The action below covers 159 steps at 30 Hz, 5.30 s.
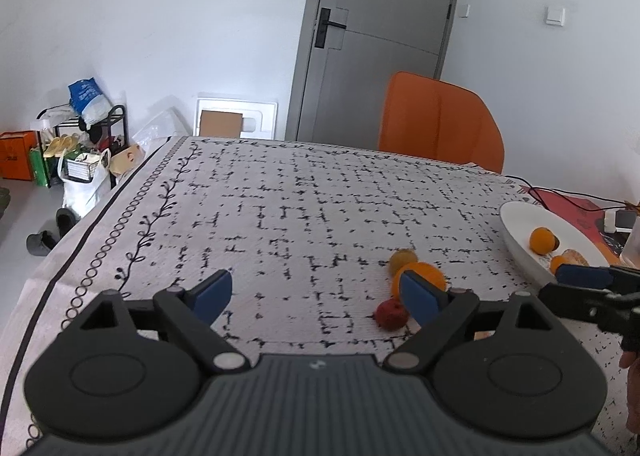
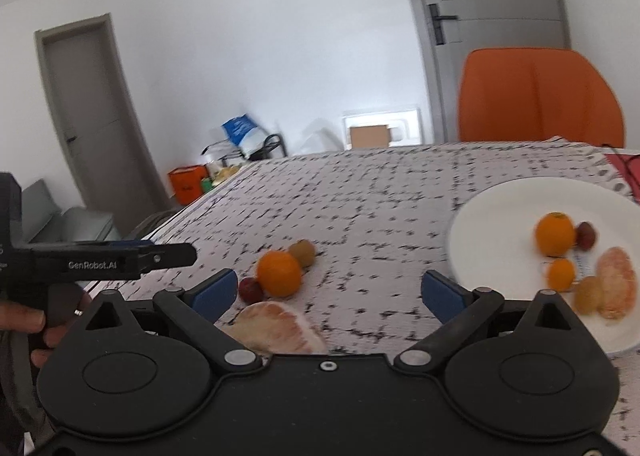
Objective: Organize fruits
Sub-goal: 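Move both open grippers back to the remaining fruit on the table, then grasp the peeled pomelo segment with the right gripper while the left gripper grasps a red plum, then lower the pomelo segment onto the plate with the right gripper while the left gripper releases the plum there, then move both open grippers back to the last kiwi and orange on the table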
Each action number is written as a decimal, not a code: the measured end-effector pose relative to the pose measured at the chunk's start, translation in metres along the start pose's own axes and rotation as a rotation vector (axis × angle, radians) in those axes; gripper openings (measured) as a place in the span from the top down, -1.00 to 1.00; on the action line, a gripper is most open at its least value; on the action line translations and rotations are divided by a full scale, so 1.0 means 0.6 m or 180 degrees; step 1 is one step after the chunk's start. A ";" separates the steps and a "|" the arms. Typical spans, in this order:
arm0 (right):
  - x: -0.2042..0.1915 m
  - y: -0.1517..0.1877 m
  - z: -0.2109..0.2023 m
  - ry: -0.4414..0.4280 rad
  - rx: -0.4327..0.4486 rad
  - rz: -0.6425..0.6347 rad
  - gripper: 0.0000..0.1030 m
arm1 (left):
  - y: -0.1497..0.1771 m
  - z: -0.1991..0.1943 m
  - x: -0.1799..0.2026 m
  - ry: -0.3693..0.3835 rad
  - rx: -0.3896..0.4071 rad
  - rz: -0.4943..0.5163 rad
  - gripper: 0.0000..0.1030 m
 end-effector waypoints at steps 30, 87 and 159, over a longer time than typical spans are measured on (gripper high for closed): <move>-0.061 0.030 0.029 -0.0287 -0.0532 -0.0365 -0.09 | 0.021 -0.025 -0.044 -0.0114 -0.0007 -0.0207 -0.75; 0.035 0.010 -0.006 0.0241 -0.0057 -0.0066 0.28 | -0.002 0.056 0.069 0.0381 -0.0192 0.0173 0.57; 0.215 0.034 -0.096 0.0915 0.0361 0.0779 -0.62 | -0.046 0.136 0.254 0.0669 -0.0224 0.0817 -0.52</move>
Point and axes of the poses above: each gripper's, at about its wrist camera, not at the fingertips, and z roughly the way its jaws point, x to its right, y to its underside, the point moved 1 cm from there along z, roughly the way its jaws point, and after that the axes turned 9 degrees about y, right-handed, at the moved point
